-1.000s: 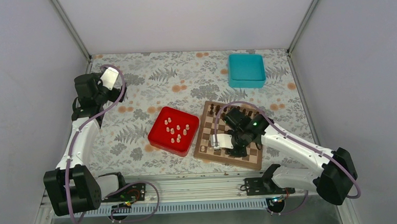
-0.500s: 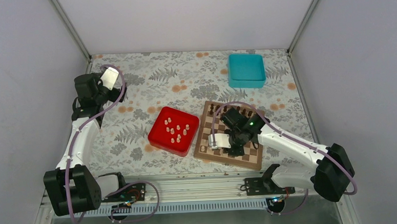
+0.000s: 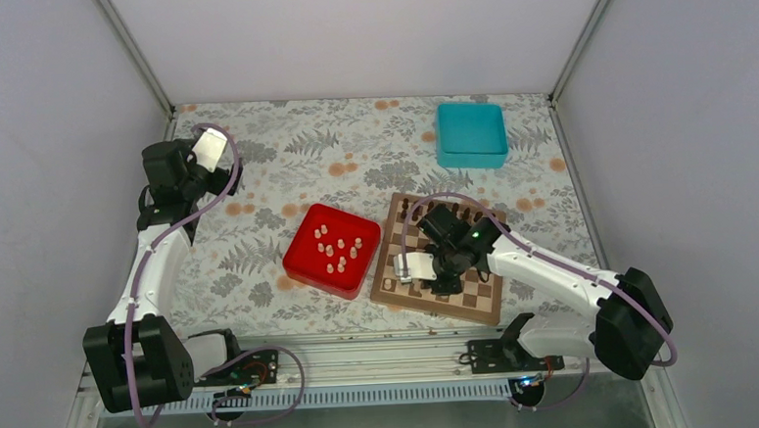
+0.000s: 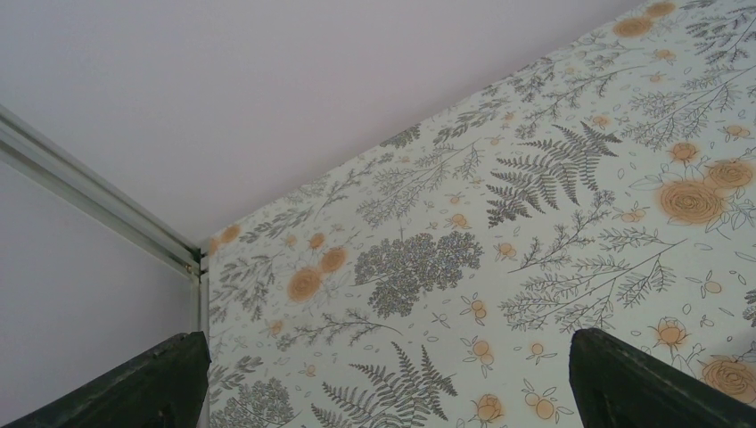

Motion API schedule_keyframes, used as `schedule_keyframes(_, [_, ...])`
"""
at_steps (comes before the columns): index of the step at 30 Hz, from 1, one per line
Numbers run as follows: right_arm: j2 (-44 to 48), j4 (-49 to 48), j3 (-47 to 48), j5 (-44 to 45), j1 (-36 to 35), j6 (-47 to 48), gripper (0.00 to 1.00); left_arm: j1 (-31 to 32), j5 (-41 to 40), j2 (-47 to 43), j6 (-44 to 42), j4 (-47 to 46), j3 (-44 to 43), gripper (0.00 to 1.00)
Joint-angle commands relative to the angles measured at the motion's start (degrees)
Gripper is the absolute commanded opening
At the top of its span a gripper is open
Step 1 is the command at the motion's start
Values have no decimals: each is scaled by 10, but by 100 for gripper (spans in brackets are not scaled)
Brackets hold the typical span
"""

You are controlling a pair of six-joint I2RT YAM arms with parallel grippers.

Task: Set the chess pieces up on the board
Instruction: Place the chess piece on the chessboard.

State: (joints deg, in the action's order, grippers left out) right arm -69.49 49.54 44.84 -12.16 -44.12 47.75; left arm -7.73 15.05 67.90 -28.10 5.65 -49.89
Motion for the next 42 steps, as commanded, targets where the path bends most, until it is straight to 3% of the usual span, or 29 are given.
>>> schedule_keyframes(1, [-2, -19, 11, -11, 3, 5, 9, -4, 7, 2, -8, -9, -1, 100])
schedule_keyframes(9, [-11, -3, 24, -15, 3, 5, 9, -3, 7, 0, -9, -7, 1, 100])
schedule_keyframes(18, [44, 51, 12, 10, 3, -9, 9, -3, 9, 4, -9, -9, 1, 100])
schedule_keyframes(42, [55, -19, -52, 0, 3, -14, 9, -3, 8, 5, -9, -4, -2, 100])
